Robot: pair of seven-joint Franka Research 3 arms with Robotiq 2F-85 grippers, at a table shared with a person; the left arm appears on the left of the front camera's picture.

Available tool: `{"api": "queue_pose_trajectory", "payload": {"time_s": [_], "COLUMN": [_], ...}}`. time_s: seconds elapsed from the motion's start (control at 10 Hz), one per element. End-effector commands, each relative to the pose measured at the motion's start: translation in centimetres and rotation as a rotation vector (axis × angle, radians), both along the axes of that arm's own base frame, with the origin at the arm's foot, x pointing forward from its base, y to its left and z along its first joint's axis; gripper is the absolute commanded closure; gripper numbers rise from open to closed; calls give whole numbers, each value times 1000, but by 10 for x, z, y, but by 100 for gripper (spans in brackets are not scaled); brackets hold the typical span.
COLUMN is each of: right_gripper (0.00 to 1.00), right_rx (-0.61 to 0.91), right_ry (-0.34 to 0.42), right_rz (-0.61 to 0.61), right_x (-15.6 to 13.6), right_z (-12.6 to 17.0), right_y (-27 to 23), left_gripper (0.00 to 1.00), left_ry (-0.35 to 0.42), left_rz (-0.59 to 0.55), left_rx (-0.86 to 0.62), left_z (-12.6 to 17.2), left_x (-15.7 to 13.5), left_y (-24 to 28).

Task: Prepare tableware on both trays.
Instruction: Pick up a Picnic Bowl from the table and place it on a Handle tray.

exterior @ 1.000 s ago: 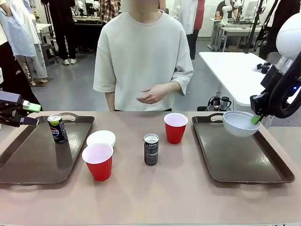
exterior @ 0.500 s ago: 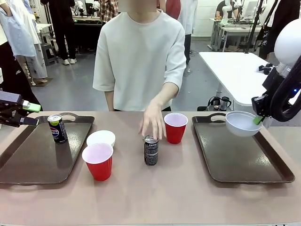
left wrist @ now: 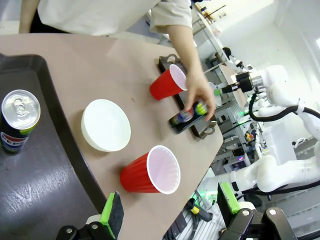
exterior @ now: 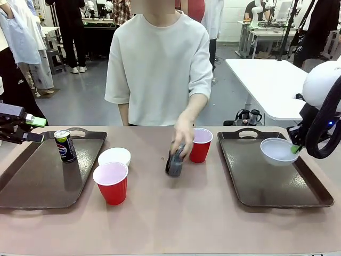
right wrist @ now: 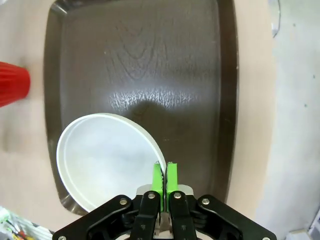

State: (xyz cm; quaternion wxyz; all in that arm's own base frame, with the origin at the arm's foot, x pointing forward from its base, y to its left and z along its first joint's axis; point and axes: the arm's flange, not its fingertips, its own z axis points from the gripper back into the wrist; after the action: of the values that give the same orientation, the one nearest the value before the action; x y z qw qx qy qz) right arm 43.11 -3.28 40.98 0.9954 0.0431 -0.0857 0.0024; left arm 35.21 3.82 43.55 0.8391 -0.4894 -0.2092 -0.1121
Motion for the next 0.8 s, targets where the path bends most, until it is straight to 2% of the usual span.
{"api": "queue_pose_trajectory", "payload": {"time_s": [0.0,0.1,0.2,0.3,0.5,0.6,0.7], "right_gripper": [96,96,96,96,96,96,96], "right_rx": [-19,-20,5,0,6,-47,-68], "right_ry": [6,2,32,21,22,14,-83], "right_rz": [-15,-19,-89,0,-27,26,50], "right_x": [4,3,3,1,2,-51,-101], "right_z": [-9,-7,0,-10,-8,-2,19], "right_y": [5,6,8,1,1,9,6], "left_gripper": [0,0,0,0,0,0,0], "left_ry": [-31,-31,-31,-31,-31,-31,-31], "left_rz": [-3,-3,-3,-3,-3,-3,-3], "left_rx": [-22,-22,-22,-22,-22,-22,-22], "left_z": [-2,-2,-2,-2,-2,-2,-2], "left_x": [2,2,2,2,2,2,2], "left_y": [0,0,0,0,0,0,0]}}
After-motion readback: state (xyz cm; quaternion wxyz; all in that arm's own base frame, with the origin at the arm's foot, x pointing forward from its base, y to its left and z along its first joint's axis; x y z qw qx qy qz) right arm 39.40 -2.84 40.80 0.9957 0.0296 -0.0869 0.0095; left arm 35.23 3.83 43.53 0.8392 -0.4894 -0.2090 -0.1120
